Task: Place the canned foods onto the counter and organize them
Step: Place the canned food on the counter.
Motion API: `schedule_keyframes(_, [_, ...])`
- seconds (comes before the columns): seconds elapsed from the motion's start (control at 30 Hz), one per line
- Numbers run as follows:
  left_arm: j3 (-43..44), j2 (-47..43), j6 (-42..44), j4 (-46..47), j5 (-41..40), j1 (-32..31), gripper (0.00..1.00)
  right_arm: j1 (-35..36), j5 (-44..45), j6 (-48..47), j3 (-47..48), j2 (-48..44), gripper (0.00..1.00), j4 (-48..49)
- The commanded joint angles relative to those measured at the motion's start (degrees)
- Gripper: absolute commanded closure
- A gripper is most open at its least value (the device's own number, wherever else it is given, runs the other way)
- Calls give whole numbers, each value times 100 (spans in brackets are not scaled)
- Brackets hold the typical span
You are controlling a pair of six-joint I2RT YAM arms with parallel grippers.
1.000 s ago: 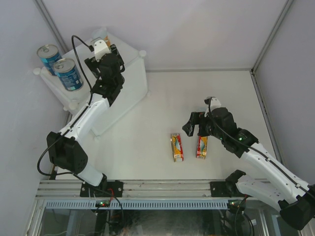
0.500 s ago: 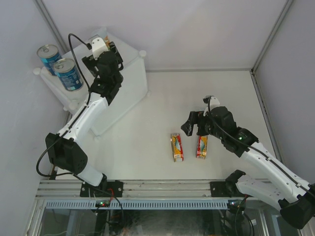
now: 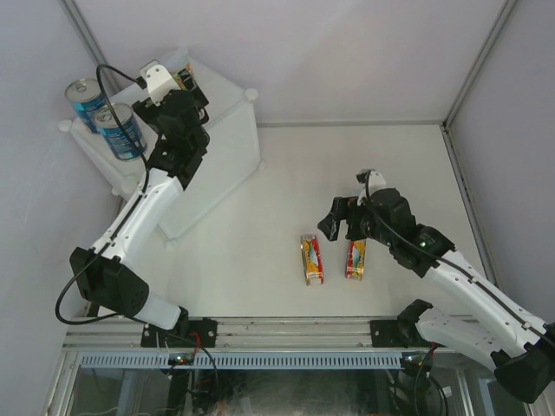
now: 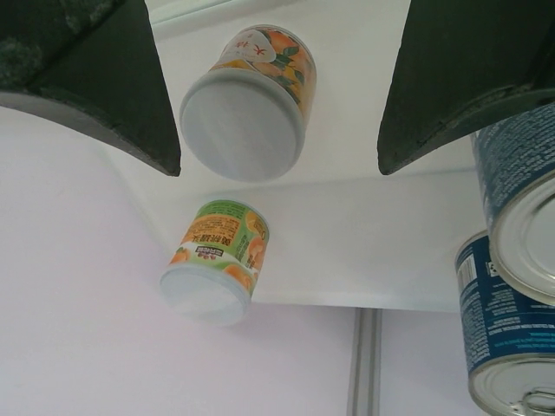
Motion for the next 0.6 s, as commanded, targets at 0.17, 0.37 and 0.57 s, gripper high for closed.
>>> schedule_keyframes(0.17, [12,-439,-169,156,-272,-67,3,77,-11,24,229,83,8,287])
schedule_keyframes(0.37, [-107,-669,-165,165,-353,-287,5,84,-11,-21,284,127,8,338])
schedule_keyframes(0.57, [-183,-717,250,366,-414,-676,9,26,-61,-72,283,99,8,343])
